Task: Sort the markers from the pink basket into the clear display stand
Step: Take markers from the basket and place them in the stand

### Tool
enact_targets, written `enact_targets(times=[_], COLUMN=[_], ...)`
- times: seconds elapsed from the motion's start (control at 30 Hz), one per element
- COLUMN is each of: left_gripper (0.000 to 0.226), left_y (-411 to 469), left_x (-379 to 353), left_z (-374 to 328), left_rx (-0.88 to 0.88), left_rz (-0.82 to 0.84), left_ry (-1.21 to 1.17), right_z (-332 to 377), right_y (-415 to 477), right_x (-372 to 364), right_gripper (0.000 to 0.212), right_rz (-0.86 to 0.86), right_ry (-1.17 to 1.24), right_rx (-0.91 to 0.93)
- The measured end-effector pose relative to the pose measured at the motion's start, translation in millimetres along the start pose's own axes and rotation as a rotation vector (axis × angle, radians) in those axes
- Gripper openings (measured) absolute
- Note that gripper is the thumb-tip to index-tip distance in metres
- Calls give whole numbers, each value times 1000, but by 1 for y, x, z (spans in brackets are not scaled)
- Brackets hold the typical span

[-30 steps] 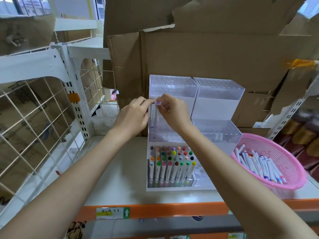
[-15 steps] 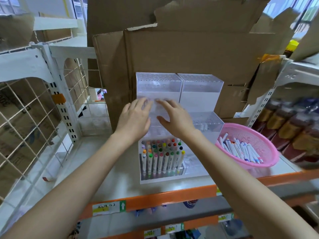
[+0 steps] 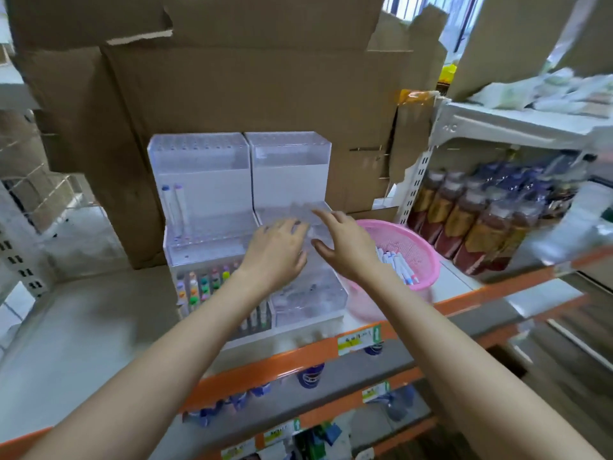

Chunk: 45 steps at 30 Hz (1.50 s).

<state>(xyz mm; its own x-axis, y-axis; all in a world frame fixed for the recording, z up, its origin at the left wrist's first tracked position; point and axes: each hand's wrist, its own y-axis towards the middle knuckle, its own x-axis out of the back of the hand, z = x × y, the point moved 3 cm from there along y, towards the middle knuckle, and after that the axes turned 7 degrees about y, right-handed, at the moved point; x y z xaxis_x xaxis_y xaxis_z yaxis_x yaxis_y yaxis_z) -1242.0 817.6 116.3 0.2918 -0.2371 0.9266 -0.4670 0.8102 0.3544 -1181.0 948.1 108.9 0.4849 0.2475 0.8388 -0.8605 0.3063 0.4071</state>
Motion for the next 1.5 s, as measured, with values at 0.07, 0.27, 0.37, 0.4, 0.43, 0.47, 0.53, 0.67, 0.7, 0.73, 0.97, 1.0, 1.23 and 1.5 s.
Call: enact_targets(times=[0.07, 0.27, 0.37, 0.4, 0.43, 0.47, 0.53, 0.67, 0.7, 0.73, 0.97, 1.0, 1.23, 1.5], left_gripper=[52, 43, 36, 34, 34, 35, 41, 38, 35, 31, 22, 20, 16, 23], left_y=[17, 65, 83, 88, 91, 93, 96, 103, 106, 108, 121, 123, 125, 125], left_x=[-9, -27, -44, -52, -61, -69, -87, -117, -121, -124, -135, -135, -135, -138], left_z=[-24, -95, -122, -130, -137, -144, -153, -155, -155, -154, -159, -159, -149, -146], left_rx=[-8, -39, -58, -66, -73, -70, -29, 109, 138, 155, 256, 268, 394, 465], left_rz=[4, -39, -40, -17, 22, 76, 214, 437, 464, 484, 479, 462, 453, 497], left_ry=[4, 23, 35, 41, 48, 54, 44, -105, -139, -155, -230, -252, -492, -676], right_z=[-27, -113, -150, -160, -169, -178, -193, -210, -212, -213, -218, -219, -224, -228], right_y=[-6, -18, -22, -24, -25, -26, -28, -25, -23, -21, -11, -11, -10, -10], right_x=[11, 34, 32, 29, 26, 22, 14, 2, 1, -1, -11, -11, -11, -7], right_gripper=[57, 55, 51, 51, 51, 51, 51, 48, 45, 40, 20, 21, 24, 39], right_rz=[0, 49, 89, 112, 144, 184, 268, 373, 385, 391, 434, 437, 421, 357], right_ry=[-14, -24, -18, -16, -20, -26, -40, -66, -59, -53, 51, 79, 209, 315], right_rx=[-6, -52, -63, -78, -97, -113, -148, -197, -216, -234, -311, -323, -346, -406])
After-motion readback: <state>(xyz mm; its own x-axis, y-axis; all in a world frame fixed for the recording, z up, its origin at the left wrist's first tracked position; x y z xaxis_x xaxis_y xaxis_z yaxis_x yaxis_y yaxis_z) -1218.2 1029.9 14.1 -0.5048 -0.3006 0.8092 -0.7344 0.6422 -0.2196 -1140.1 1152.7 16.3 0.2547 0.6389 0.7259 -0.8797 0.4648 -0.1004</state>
